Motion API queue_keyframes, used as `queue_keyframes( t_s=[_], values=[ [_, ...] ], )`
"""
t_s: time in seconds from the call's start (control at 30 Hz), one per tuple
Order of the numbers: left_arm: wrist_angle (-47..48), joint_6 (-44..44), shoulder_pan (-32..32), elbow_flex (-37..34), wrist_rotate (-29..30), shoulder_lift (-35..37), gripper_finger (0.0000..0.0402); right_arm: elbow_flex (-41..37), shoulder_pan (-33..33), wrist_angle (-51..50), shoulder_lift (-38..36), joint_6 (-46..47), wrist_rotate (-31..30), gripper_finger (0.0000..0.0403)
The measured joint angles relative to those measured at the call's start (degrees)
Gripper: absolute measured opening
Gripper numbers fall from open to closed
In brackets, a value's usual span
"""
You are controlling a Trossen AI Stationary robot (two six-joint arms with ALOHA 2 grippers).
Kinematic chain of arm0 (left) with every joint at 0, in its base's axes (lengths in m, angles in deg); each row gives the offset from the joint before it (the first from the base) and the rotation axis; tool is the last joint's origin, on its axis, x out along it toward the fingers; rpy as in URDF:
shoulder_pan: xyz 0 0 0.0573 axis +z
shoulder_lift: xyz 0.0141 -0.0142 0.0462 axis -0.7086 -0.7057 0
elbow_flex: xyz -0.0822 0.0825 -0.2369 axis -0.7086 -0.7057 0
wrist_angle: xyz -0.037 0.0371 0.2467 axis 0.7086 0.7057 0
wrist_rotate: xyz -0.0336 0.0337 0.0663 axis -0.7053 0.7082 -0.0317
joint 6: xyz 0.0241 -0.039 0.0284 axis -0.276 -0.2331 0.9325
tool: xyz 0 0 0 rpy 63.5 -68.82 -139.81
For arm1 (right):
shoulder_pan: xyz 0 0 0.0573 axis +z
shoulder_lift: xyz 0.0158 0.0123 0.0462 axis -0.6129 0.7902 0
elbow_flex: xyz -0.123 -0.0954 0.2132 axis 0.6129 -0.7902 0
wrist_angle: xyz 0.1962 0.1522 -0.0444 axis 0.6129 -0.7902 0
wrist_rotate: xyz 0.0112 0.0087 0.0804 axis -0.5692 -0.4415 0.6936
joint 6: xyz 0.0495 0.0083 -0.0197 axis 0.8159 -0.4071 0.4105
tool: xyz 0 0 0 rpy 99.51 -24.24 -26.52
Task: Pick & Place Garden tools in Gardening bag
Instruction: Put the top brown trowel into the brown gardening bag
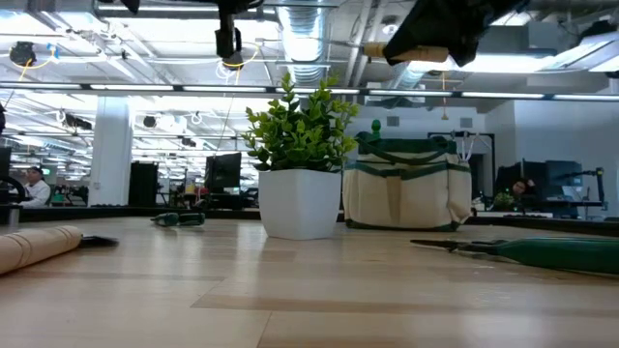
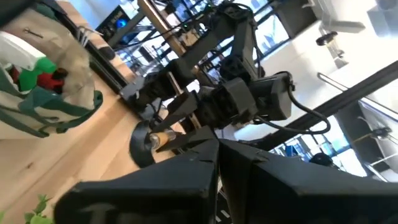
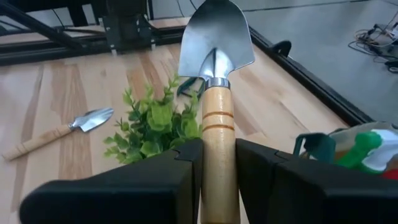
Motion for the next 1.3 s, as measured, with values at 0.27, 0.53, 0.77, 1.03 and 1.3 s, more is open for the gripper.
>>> queue_keyframes(
  t_s=[0.27, 0.53, 0.77, 1.03, 1.3],
  values=[
    [-0.9, 0.1, 0.7, 0.0, -1.0, 0.4, 0.0002, 1.0, 0.2, -0.4, 0.0, -0.1, -0.5, 0.0060],
    [-3.7, 0.2, 0.9, -0.1, 8.4, -1.9, 0.0002, 1.0, 1.7, -5.1, 0.0, 1.5, -0.7, 0.0060],
    [-3.6, 0.2, 1.7, -0.1, 7.7, -4.7, 0.0002, 1.0, 2.1, -5.5, 0.0, 1.6, 0.1, 0.0060],
    [-3.8, 0.2, 1.6, -0.1, 7.4, -4.9, 0.0002, 1.0, 2.0, -4.4, 0.0, 1.6, -0.6, 0.0060],
    [-3.9, 0.2, 1.8, -0.1, 7.4, -4.9, 0.0002, 1.0, 2.0, -2.8, 0.0, 1.5, -1.6, 0.0060]
  ],
)
